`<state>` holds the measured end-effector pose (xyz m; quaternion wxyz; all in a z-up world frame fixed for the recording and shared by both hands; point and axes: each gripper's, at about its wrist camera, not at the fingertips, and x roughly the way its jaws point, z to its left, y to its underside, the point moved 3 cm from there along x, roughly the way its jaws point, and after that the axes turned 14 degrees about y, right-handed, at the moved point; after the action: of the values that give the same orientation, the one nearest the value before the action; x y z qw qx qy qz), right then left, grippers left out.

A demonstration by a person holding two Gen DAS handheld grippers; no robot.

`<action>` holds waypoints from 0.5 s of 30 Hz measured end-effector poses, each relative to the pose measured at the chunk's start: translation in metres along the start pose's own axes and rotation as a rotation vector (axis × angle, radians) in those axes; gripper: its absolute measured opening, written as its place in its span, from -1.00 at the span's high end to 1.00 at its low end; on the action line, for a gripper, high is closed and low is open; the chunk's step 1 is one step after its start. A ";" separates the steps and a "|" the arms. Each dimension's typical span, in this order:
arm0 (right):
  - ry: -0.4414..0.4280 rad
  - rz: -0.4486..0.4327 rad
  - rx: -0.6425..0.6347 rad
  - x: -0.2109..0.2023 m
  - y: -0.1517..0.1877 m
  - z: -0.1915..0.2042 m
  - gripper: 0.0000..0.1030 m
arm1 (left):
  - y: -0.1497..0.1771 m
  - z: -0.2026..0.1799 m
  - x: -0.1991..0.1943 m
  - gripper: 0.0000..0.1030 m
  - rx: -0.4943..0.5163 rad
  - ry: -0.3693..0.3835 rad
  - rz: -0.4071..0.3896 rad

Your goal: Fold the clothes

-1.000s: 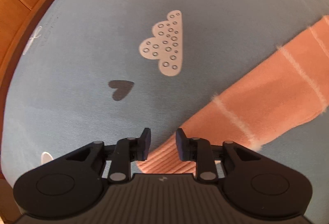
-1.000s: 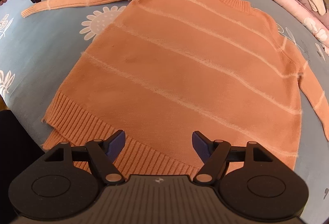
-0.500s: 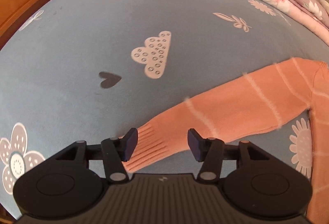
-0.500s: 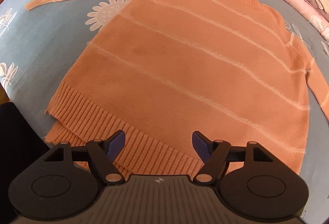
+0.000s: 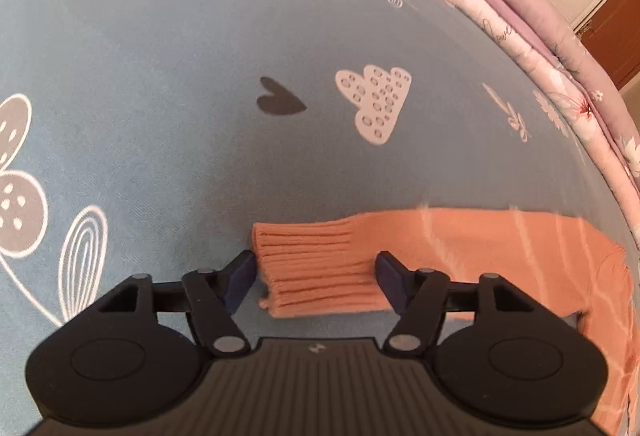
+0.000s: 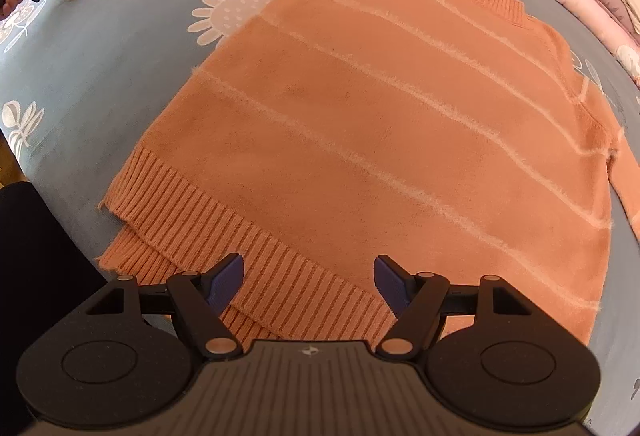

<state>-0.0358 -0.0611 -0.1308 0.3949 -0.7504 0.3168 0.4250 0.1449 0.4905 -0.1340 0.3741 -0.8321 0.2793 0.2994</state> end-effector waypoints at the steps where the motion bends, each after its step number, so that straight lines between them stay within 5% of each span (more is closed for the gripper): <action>1: 0.000 0.003 -0.001 0.001 0.000 0.000 -0.48 | -0.003 -0.003 0.004 -0.33 0.013 -0.028 -0.016; 6: 0.003 0.005 -0.010 0.000 0.001 0.001 -0.48 | -0.010 -0.020 0.022 -0.30 0.178 -0.237 -0.027; 9: -0.001 0.009 -0.004 0.002 0.002 -0.001 -0.50 | 0.001 -0.047 0.001 -0.30 0.284 -0.199 -0.125; 12: 0.001 0.021 0.001 0.007 0.005 -0.004 -0.52 | 0.040 -0.093 -0.011 -0.32 0.651 -0.195 -0.115; 15: -0.008 0.028 0.011 0.013 0.005 -0.003 -0.52 | 0.097 -0.134 0.001 -0.37 1.162 -0.276 0.015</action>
<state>-0.0329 -0.0681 -0.1431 0.3942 -0.7419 0.3281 0.4319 0.1176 0.3292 -0.1063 0.7988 -0.4423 0.3520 0.2057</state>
